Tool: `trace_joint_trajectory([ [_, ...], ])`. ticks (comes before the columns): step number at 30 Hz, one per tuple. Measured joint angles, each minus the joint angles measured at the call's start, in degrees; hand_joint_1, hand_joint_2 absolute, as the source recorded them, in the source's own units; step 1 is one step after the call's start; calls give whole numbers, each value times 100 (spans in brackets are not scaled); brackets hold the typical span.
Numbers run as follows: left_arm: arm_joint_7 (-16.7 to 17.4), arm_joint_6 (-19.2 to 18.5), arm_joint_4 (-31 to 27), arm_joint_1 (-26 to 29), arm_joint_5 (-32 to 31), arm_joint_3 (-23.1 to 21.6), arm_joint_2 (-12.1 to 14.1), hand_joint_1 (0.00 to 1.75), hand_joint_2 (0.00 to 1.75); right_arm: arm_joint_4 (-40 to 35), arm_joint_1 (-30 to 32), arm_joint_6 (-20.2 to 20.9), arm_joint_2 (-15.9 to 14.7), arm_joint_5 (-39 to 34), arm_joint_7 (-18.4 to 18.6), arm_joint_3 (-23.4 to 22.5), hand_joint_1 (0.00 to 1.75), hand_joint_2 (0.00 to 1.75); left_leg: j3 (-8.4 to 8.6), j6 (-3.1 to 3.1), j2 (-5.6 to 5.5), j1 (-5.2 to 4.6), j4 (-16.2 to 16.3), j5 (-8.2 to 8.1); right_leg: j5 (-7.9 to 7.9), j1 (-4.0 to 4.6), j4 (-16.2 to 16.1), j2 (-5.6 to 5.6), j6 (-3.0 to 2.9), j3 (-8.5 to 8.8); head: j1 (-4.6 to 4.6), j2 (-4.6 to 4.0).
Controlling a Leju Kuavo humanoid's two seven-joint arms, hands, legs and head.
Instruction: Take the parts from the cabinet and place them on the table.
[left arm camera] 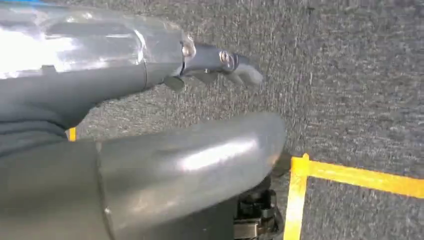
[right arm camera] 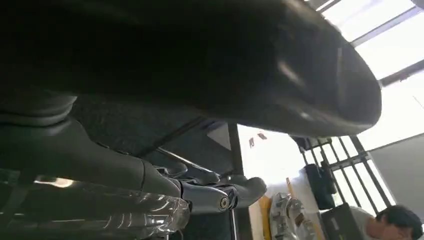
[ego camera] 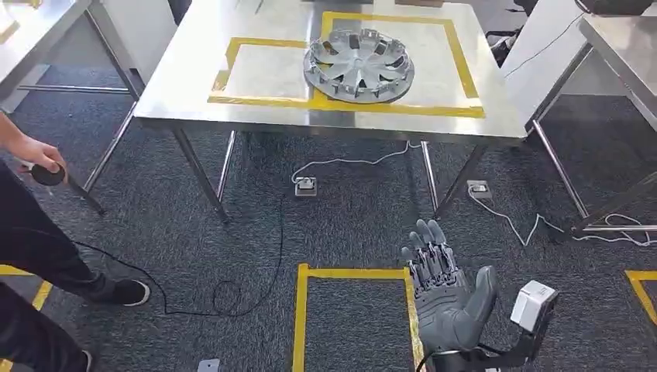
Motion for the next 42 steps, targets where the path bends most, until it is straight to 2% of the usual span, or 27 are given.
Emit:
trace_joint_trajectory([
  [2,-33,20,0,32,15,0,-7,0,0,13,-75,65,-31,-139,7,9,0,0,-15,-81,5,-18,-74,125,180,-6,-85,-7,-46,-104,35,0],
  [3,-48,26,0,19,22,0,-7,0,0,24,-134,112,-28,-177,11,11,0,0,-97,-100,-1,-1,8,-96,280,-33,-103,-47,-55,-139,11,0],
  [4,-55,35,0,18,24,-2,-7,0,0,41,-174,148,-31,-212,22,9,0,0,-169,-118,-16,11,244,-484,343,-36,-99,-31,-96,-261,-41,0],
  [6,-66,41,0,16,26,-2,0,0,0,74,-216,214,-31,-212,30,7,0,0,-323,-159,-20,32,1053,-1153,461,-30,-38,-54,-110,-455,-138,0],
  [7,-66,41,0,17,26,-2,4,0,0,90,-241,232,-31,-207,46,9,0,0,-375,-181,-22,31,1452,-1289,516,-25,-3,-62,-111,-555,-160,0],
  [8,-66,41,0,17,28,-4,4,0,0,113,-262,232,-31,-201,63,7,0,0,-366,-195,-20,32,1694,-1207,571,-24,45,-68,-103,-674,-186,0],
  [9,-66,41,0,17,28,-4,7,0,0,131,-269,234,-31,-194,70,7,0,0,-251,-205,-19,32,1695,-982,620,-26,110,-75,-89,-796,-197,0],
  [11,-66,41,0,16,31,-4,9,0,0,164,-270,238,-28,-194,79,9,0,0,276,-204,-14,33,1114,-586,672,-38,255,-82,-51,-1014,-216,0],
  [12,-66,39,0,12,31,-4,11,0,0,175,-275,247,-28,-192,79,9,0,0,628,-194,-13,33,650,-587,687,-43,334,-81,-28,-1100,-221,0],
  [13,-66,37,0,0,28,-4,15,0,0,179,-276,258,-28,-192,79,4,0,0,878,-181,-16,21,233,-850,696,-23,407,-81,-7,-1189,-238,0],
  [14,-68,37,0,-4,24,-7,20,0,0,179,-284,273,-28,-190,76,2,0,0,965,-132,-32,17,24,-922,728,-19,457,-84,21,-1218,-212,0],
  [16,-68,24,0,-5,20,-13,28,0,0,205,-291,302,-22,-185,68,2,0,0,903,-112,-40,2,13,-924,834,-20,462,-79,79,-1278,-214,0],
  [18,-68,2,0,6,17,-26,13,0,0,243,-288,306,-31,-170,66,-2,0,0,822,33,-23,58,-31,-816,768,-30,527,11,144,-1363,-225,0],
  [21,-70,-4,0,6,13,-70,11,0,0,295,-309,304,-26,-144,66,-7,0,0,627,132,-19,42,-29,-652,-218,-74,1541,22,268,-1551,-76,0],
  [22,-72,-4,0,5,13,-77,13,0,0,315,-317,286,-22,-93,72,2,0,0,562,133,-16,31,-27,-599,-407,-87,1907,20,282,-1587,-66,0],
  [23,-72,-4,0,8,13,-85,17,0,0,332,-324,245,-20,-22,90,2,0,0,491,132,-11,26,-23,-547,-433,-95,2118,20,282,-1572,-46,0],
  [25,-72,-2,0,9,13,-96,31,0,0,374,-356,166,-20,92,146,2,0,0,339,113,-3,16,-16,-432,-76,-95,1848,20,253,-1266,-4,0],
  [27,-72,0,0,7,2,-101,31,0,0,402,-386,144,-13,134,186,0,0,0,265,85,-4,11,-16,-348,279,-86,870,28,179,-637,31,0],
  [29,-63,0,0,0,0,-101,24,0,0,415,-425,142,-11,145,192,-2,0,0,201,22,8,-4,-9,-262,195,-49,158,38,97,-256,26,0],
  [32,-33,-2,0,11,-22,-103,24,0,0,450,-441,144,-6,149,192,2,0,0,130,-109,21,28,-78,-76,305,-3,106,38,42,-337,48,0],
  [33,-28,-2,2,10,-33,-105,26,0,0,452,-452,144,-2,160,192,2,0,0,88,-136,13,31,-44,-182,373,-74,-6,7,-11,-322,55,0],
  [35,-24,-2,2,7,-61,-107,31,0,0,472,-489,148,15,204,195,0,0,0,-103,-166,-12,34,421,-731,422,-62,10,-2,-78,-443,-68,-2],
  [36,-17,-2,2,7,-66,-114,35,0,0,483,-489,149,20,210,197,0,0,0,-238,-187,-18,38,916,-1065,447,-57,52,-16,-82,-522,-118,2],
  [37,-2,-4,2,7,-72,-131,37,0,0,496,-490,149,22,217,199,4,0,0,-356,-207,-25,33,1394,-1282,469,-53,119,-38,-86,-610,-133,-2],
  [38,9,-7,2,8,-85,-146,39,0,0,507,-494,149,31,217,201,2,0,0,-395,-222,-24,32,1672,-1318,485,-53,186,-53,-90,-696,-157,0],
  [40,22,-11,2,7,-103,-157,44,0,0,527,-509,149,35,223,205,2,0,0,-166,-230,-19,33,1553,-1033,504,-58,329,-63,-72,-873,-181,0],
  [42,24,-15,2,0,-136,-203,57,0,0,540,-533,155,39,232,208,2,0,0,469,-210,-16,35,702,-696,517,-64,484,-63,-49,-1039,-223,0],
])
